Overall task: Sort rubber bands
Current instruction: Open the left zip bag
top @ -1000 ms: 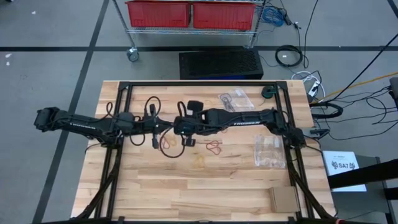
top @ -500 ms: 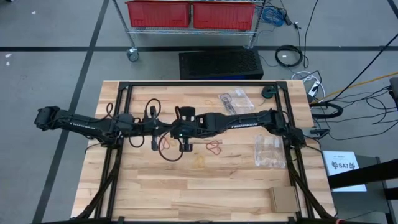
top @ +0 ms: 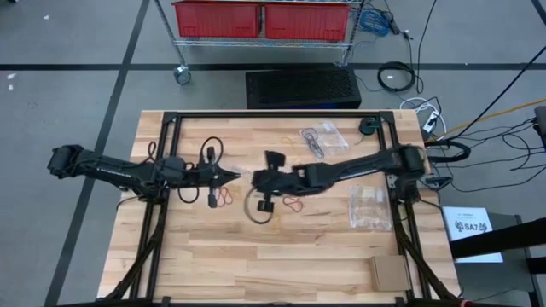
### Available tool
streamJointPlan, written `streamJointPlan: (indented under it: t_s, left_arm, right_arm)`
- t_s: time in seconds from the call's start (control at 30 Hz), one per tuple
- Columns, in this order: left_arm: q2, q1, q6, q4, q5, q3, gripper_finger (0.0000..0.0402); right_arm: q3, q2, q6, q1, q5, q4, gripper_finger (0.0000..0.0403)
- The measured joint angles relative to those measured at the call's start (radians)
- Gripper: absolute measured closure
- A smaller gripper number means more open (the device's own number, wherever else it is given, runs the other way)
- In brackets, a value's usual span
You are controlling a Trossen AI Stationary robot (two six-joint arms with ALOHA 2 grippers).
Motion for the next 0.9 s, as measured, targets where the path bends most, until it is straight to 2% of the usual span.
streamJointPlan:
  t_s: [0.1, 0.2, 0.3, 0.47, 0.63, 0.77, 0.9]
  left_arm:
    - [0.038, -0.018, -0.031, 0.017, 0.0, 0.0, 0.0402]
    - [0.106, -0.039, -0.054, 0.085, 0.0, 0.0, 0.0402]
    - [0.18, -0.052, -0.056, 0.151, 0.0, 0.008, 0.0402]
    - [0.274, -0.052, -0.055, 0.149, -0.015, 0.065, 0.0402]
    - [0.346, -0.06, -0.048, 0.148, -0.021, 0.102, 0.0402]
    - [0.368, -0.079, -0.032, 0.15, -0.027, 0.127, 0.0402]
    - [0.369, -0.109, -0.027, 0.145, -0.039, 0.144, 0.0402]
  right_arm:
    - [-0.147, -0.092, 0.036, 0.018, 0.013, 0.169, 0.0403]
    - [-0.242, -0.108, 0.037, 0.04, 0.011, 0.311, 0.0403]
    - [-0.269, -0.092, 0.064, 0.058, 0.005, 0.373, 0.0403]
    - [-0.272, -0.047, 0.14, 0.063, 0.007, 0.39, 0.039]
    - [-0.27, -0.042, 0.142, 0.055, 0.015, 0.45, 0.0338]
    - [-0.27, -0.042, 0.148, 0.051, 0.068, 0.443, 0.0274]
    - [-0.27, -0.042, 0.166, 0.051, 0.071, 0.421, 0.0217]
